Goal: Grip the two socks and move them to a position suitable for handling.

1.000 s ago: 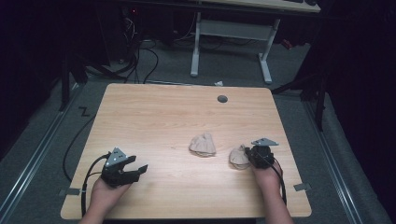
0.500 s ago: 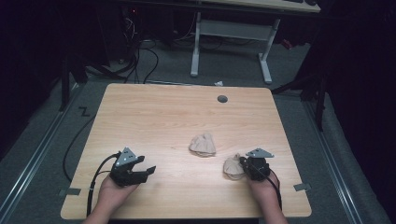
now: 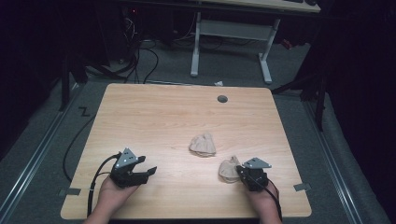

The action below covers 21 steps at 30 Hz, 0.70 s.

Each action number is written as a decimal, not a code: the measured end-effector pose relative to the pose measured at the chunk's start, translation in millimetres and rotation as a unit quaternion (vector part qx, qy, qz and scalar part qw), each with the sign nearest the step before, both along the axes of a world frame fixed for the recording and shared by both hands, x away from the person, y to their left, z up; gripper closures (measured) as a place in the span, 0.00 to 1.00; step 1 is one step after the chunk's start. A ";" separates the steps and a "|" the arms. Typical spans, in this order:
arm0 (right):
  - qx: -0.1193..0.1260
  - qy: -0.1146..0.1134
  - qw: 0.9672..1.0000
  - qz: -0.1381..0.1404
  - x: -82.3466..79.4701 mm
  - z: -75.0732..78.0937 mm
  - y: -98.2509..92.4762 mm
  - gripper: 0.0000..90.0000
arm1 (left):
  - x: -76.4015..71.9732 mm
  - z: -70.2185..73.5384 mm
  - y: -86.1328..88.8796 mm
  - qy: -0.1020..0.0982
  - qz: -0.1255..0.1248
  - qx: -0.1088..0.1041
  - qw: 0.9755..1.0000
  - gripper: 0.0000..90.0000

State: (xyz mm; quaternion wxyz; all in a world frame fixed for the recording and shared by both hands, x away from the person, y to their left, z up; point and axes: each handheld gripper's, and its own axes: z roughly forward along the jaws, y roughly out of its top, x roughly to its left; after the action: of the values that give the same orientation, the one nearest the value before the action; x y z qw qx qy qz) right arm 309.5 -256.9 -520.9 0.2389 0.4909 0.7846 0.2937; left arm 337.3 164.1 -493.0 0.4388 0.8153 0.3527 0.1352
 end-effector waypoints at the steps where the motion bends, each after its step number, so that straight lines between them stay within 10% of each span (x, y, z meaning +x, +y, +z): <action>1: -0.001 0.000 1.000 0.006 -0.7 -0.2 3.1 1.00 | -0.1 0.0 -0.5 0.000 -0.001 0.001 1.000 0.41; 21: -0.011 -0.009 0.990 0.141 -2.1 -3.0 104.1 0.98 | -6.6 0.1 -7.3 0.000 -0.013 0.000 1.000 0.41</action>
State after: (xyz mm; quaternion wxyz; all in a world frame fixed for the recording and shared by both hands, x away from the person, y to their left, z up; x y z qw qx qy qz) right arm 307.3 -152.8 -523.9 0.2077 0.3701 0.8471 0.3198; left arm 330.7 156.9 -492.9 0.4408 0.8196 0.3425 0.1292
